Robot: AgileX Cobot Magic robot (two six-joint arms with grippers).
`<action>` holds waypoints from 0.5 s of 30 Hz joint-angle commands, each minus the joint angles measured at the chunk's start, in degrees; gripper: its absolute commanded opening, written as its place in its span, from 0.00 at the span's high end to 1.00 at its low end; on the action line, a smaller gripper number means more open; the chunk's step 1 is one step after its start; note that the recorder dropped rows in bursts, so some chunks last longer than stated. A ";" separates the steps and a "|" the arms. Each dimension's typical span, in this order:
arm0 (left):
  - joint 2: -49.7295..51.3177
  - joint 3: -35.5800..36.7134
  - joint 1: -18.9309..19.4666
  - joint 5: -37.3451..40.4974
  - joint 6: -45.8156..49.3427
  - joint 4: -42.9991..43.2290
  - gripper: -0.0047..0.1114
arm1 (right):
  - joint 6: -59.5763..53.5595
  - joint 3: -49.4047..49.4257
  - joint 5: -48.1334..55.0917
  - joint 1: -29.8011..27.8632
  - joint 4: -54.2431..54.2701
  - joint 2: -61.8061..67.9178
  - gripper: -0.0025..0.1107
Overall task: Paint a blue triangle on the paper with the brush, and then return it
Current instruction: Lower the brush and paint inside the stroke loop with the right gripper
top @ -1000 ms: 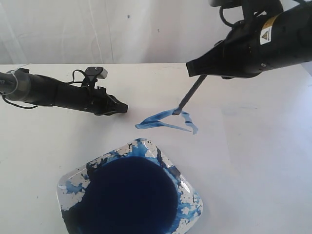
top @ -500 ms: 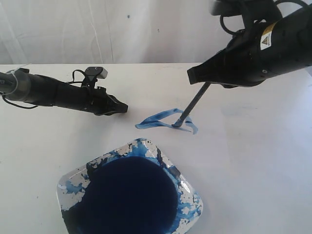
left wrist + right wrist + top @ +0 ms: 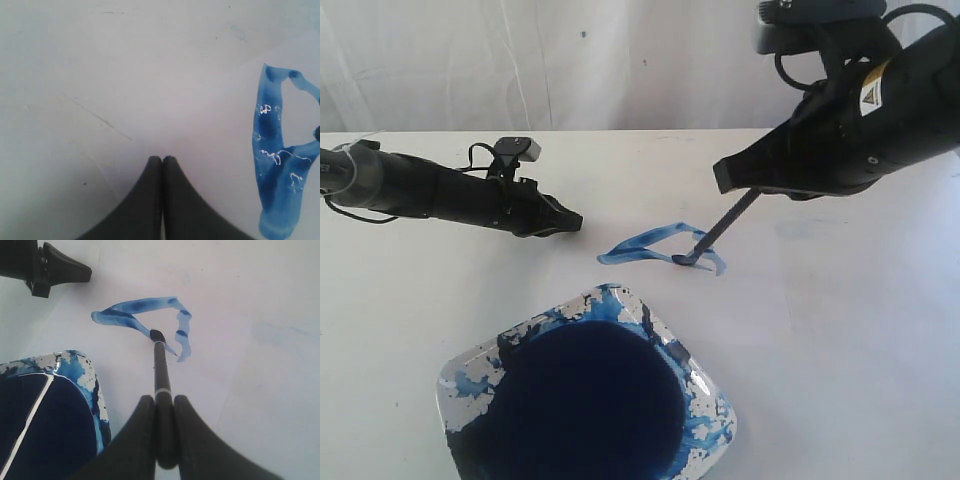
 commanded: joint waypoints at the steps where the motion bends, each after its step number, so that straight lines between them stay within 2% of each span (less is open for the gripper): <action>1: 0.04 -0.15 -0.20 0.74 -0.34 -0.73 0.96 | -0.67 0.13 1.64 0.20 -0.48 -0.01 0.98; 15: 0.04 -0.15 -0.20 0.74 -0.34 -0.73 0.96 | -0.67 0.13 7.21 0.20 -4.63 -2.41 0.98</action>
